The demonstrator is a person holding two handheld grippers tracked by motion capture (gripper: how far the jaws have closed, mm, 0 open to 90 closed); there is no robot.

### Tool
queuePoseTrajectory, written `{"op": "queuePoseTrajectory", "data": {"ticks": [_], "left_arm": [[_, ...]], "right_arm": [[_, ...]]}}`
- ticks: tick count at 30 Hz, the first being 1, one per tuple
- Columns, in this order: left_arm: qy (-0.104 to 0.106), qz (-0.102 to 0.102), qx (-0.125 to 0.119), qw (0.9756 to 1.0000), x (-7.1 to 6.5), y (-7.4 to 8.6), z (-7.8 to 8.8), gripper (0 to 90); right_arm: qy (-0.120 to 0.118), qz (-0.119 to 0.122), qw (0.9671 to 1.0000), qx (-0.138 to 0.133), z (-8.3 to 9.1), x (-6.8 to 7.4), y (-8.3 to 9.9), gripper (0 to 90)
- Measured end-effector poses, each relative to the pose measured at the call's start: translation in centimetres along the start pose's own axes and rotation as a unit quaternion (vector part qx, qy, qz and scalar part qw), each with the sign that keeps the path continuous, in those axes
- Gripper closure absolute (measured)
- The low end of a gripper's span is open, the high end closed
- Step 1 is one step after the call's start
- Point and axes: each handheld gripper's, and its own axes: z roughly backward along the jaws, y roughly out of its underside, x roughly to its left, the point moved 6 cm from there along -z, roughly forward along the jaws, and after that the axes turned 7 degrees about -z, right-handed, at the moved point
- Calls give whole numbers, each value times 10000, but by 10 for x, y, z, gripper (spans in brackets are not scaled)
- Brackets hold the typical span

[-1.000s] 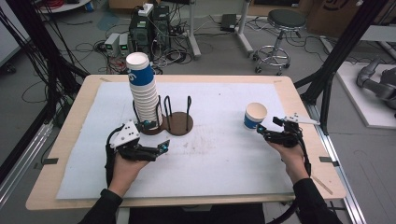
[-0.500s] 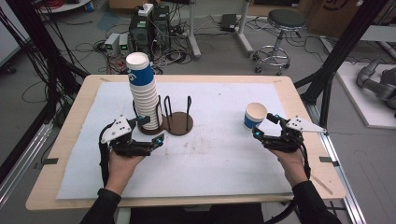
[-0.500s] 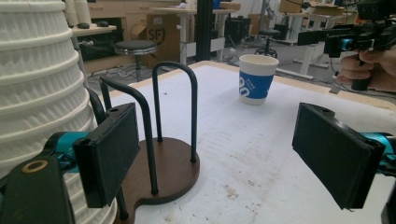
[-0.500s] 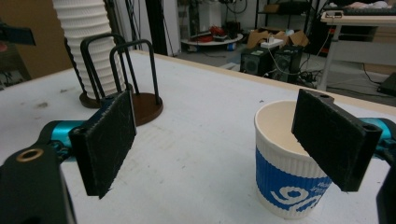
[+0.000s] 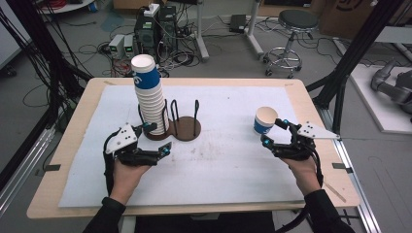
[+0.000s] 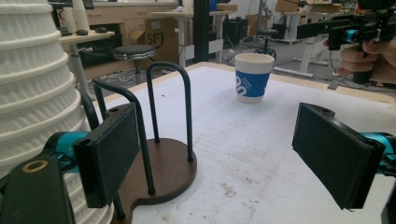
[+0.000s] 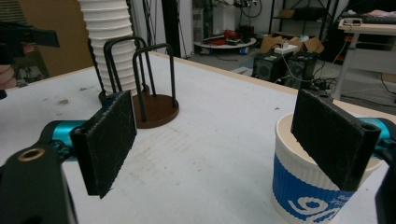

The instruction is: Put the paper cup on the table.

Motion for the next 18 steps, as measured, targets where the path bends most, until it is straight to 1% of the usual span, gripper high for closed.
{"op": "queuePoseTrajectory", "data": {"ticks": [1, 2, 5, 10, 11, 18], "left_arm": [[-1, 19, -23, 10000, 1, 0, 0, 148], [0, 41, -38, 10000, 1, 0, 1, 148], [9, 45, -66, 10000, 2, -2, 1, 148], [59, 47, -55, 10000, 1, -2, -2, 148], [74, 42, -51, 10000, 1, -2, -3, 148], [114, 37, -25, 9999, 0, -1, -6, 148]], "right_arm": [[8, 27, 10000, 3, 0, 0, 0, 146], [-5, 1, 10000, 25, 1, 1, 1, 147], [-32, 6, 10000, 9, 3, 1, 1, 147], [-21, 43, 10000, 41, 5, 2, 3, 146], [-45, 17, 10000, 67, 5, 2, 4, 147], [52, 33, 9999, 111, 6, 0, 7, 146]]}}
